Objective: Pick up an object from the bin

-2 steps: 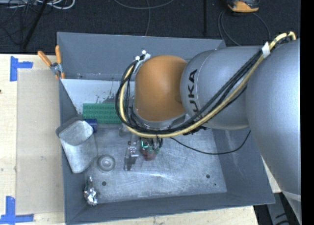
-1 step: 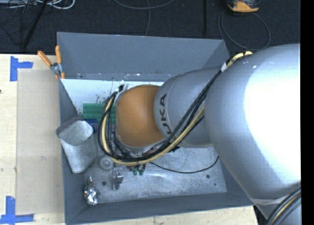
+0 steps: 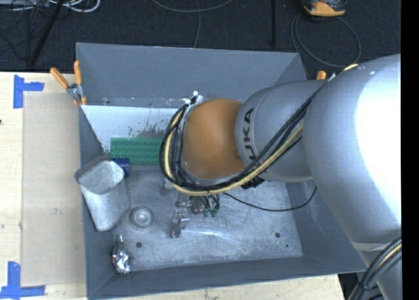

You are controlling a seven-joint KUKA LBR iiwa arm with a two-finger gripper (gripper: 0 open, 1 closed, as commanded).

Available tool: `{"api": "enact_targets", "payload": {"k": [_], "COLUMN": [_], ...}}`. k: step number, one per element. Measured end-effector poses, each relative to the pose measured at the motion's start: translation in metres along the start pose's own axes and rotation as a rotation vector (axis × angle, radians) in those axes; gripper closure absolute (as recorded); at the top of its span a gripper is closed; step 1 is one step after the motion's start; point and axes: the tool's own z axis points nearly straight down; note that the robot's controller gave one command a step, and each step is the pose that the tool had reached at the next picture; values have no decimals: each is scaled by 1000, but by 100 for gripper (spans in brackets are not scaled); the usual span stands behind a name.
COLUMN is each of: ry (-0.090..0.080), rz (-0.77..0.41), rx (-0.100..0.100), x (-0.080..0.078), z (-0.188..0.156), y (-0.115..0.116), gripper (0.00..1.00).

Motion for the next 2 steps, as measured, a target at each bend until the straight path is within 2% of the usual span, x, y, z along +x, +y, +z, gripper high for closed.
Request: {"api": "enact_targets", "payload": {"k": [1,2], "ry": [4,0], "rz": [-167,-340], "rx": [-2,-1], "x": [9,-20], "z": [-4,-59], "y": [68,78], "gripper": [0,0]}}
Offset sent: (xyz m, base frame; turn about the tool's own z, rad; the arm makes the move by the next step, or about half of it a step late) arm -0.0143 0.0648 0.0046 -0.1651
